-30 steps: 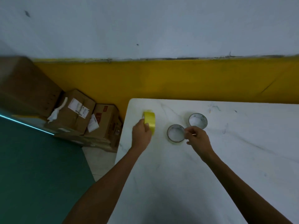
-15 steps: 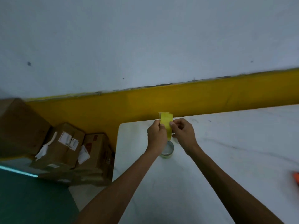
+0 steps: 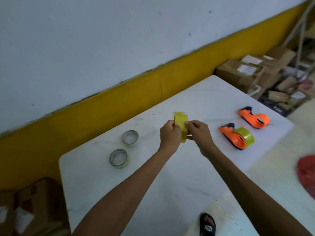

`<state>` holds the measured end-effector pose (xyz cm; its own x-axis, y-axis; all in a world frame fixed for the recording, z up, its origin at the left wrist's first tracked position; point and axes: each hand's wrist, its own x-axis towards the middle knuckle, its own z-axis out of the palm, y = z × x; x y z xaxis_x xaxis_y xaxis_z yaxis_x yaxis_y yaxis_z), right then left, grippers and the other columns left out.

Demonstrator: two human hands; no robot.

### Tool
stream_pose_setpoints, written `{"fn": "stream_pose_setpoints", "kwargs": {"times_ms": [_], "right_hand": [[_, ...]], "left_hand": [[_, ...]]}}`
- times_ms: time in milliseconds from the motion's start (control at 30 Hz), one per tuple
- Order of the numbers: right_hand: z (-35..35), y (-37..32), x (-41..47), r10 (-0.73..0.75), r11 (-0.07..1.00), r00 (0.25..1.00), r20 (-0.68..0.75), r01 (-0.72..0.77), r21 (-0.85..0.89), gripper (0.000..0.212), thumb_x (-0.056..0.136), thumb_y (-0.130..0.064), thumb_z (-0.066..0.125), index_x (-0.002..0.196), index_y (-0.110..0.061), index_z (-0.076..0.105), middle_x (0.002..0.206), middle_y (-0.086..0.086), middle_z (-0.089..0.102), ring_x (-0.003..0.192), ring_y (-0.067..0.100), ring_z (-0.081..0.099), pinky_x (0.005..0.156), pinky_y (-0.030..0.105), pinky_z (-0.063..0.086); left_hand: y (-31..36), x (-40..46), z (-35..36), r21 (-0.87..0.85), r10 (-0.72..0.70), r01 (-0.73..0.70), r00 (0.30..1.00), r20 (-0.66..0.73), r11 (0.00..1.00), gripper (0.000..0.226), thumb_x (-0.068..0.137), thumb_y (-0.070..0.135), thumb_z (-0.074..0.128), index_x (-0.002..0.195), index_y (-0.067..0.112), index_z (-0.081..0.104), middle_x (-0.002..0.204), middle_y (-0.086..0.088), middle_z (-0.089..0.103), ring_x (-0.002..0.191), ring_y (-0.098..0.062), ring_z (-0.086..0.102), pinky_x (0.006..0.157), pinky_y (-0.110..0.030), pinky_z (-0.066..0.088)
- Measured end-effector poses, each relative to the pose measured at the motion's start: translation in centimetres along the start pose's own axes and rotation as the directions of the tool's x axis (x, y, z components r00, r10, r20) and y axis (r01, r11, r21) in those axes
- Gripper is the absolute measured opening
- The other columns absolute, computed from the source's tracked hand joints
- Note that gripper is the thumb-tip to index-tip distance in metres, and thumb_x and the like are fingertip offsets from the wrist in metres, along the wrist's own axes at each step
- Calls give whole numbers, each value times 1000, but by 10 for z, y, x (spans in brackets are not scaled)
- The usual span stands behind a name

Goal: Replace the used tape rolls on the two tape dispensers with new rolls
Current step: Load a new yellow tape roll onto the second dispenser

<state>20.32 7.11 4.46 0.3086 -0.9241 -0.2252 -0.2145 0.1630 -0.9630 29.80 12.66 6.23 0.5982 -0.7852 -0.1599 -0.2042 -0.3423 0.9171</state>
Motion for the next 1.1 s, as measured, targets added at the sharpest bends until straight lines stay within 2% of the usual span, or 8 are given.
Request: {"fn": "stream_pose_setpoints", "kwargs": {"times_ms": [200, 500, 567, 667, 833, 900, 1000, 1100], "right_hand": [[-94, 26, -2, 64, 994, 997, -37, -61, 94, 20, 95, -18, 52, 90, -5, 66, 86, 10, 66, 76, 17, 66, 64, 28, 56], [-205, 44, 11, 77, 990, 996, 42, -81, 117, 23, 94, -21, 54, 74, -11, 62, 83, 14, 60, 79, 23, 63, 73, 37, 61], [-224, 44, 13, 73, 991, 996, 58, -79, 107, 24, 94, -20, 54, 73, -9, 58, 73, 9, 52, 69, 18, 57, 64, 30, 59], [-249, 44, 21, 61, 993, 996, 63, -67, 97, 24, 94, -16, 54, 74, -5, 55, 61, 0, 41, 49, 4, 47, 45, 15, 45], [-277, 49, 42, 69, 992, 993, 101, -79, 100, 24, 93, -22, 57, 75, -7, 61, 63, 1, 45, 54, 10, 50, 54, 24, 49], [-286, 52, 50, 60, 991, 992, 113, -72, 114, 24, 93, -21, 57, 74, -7, 60, 64, 1, 46, 51, 5, 52, 51, 19, 49], [-301, 56, 68, 62, 993, 990, 125, -73, 93, 26, 94, -22, 56, 74, -7, 59, 65, 0, 47, 49, 0, 52, 50, 16, 48], [-317, 60, 94, 76, 993, 989, 125, -86, 76, 29, 94, -24, 56, 67, -17, 61, 63, -6, 53, 57, 5, 56, 58, 23, 51]], "left_hand": [[25, -25, 88, 0, -48, 48, 995, 85, 999, 22, 87, 10, 42, 87, -2, 60, 76, -5, 57, 63, -15, 47, 55, -28, 38], [62, -54, 194, -1, -120, 120, 993, 7, 993, 17, 86, 9, 44, 78, 2, 58, 68, 0, 52, 63, -17, 44, 53, -28, 35], [66, -59, 212, -13, -139, 139, 990, 2, 990, 16, 86, 8, 44, 75, 6, 56, 66, 0, 49, 60, -15, 41, 53, -27, 32], [74, -62, 235, -57, -174, 174, 985, -8, 983, 16, 87, 9, 45, 77, 5, 57, 69, -3, 48, 62, -17, 40, 55, -28, 31], [83, -57, 264, -144, -242, 236, 970, -26, 961, 17, 85, 12, 48, 78, 0, 58, 71, -6, 48, 67, -20, 41, 61, -31, 34], [84, -51, 276, -180, -260, 251, 965, -29, 951, 17, 81, 15, 50, 74, 0, 55, 69, -7, 47, 67, -22, 41, 62, -34, 35], [87, -40, 296, -205, -281, 269, 959, -31, 941, 22, 78, 20, 50, 80, -1, 58, 72, -8, 52, 69, -22, 46, 64, -36, 39], [91, -21, 319, -202, -288, 276, 957, -35, 940, 19, 83, 15, 51, 81, -1, 60, 71, -8, 53, 67, -21, 46, 63, -35, 39]]}}
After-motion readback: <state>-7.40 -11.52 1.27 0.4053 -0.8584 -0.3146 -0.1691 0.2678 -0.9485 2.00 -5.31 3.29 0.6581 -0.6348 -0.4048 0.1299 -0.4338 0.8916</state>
